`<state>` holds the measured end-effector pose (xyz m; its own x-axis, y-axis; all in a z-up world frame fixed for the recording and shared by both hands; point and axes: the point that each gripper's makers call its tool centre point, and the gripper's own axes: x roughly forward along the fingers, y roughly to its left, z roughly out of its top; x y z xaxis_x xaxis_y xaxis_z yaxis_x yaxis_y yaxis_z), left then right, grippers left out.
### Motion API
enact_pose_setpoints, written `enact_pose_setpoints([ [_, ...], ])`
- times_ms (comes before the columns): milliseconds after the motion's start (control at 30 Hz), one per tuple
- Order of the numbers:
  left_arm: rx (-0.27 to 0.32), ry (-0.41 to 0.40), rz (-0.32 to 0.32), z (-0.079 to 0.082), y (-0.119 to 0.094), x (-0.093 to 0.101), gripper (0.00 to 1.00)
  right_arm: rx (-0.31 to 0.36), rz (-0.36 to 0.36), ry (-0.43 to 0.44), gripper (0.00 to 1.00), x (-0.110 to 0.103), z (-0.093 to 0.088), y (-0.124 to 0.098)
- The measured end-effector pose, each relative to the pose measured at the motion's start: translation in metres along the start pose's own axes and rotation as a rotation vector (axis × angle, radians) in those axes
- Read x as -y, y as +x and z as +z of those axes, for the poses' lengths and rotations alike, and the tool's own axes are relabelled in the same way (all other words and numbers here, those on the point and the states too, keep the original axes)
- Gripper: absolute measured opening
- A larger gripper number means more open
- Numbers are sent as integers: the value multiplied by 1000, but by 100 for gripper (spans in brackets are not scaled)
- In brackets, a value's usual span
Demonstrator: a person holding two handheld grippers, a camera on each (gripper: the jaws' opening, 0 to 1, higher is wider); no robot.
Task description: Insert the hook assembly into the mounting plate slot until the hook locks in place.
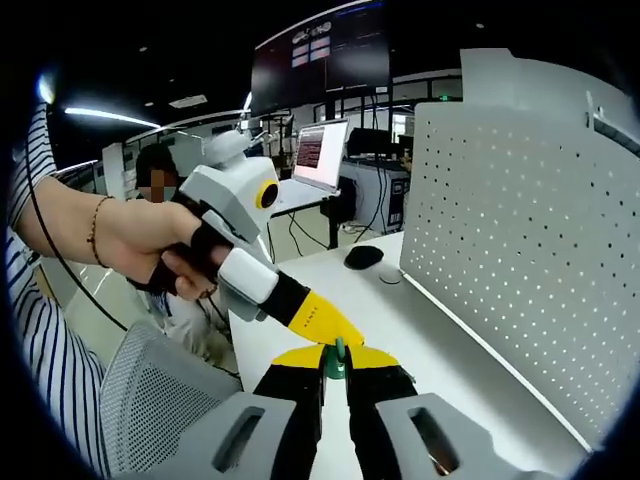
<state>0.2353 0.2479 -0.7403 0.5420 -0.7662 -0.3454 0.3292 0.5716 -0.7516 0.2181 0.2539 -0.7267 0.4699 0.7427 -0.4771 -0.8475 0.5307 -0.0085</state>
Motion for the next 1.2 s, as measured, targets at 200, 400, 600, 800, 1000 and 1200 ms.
enact_pose_setpoints([
  [200,-10,23,9,0,1,1,1,-22,-3,-16,2,1,-2,0],
  [400,-10,30,13,1,1,1,1,-30,-6,-7,1,2,-1,0],
  [600,1,25,-6,-1,0,1,2,-37,0,19,0,0,-2,-2],
  [800,32,51,-45,-1,-3,4,3,-29,3,53,0,-3,-2,-3],
  [1000,52,160,-42,1,-5,3,13,-42,19,84,0,-3,-6,-5],
  [1200,135,203,-14,19,-13,-5,41,-12,-11,114,0,5,2,-15],
])
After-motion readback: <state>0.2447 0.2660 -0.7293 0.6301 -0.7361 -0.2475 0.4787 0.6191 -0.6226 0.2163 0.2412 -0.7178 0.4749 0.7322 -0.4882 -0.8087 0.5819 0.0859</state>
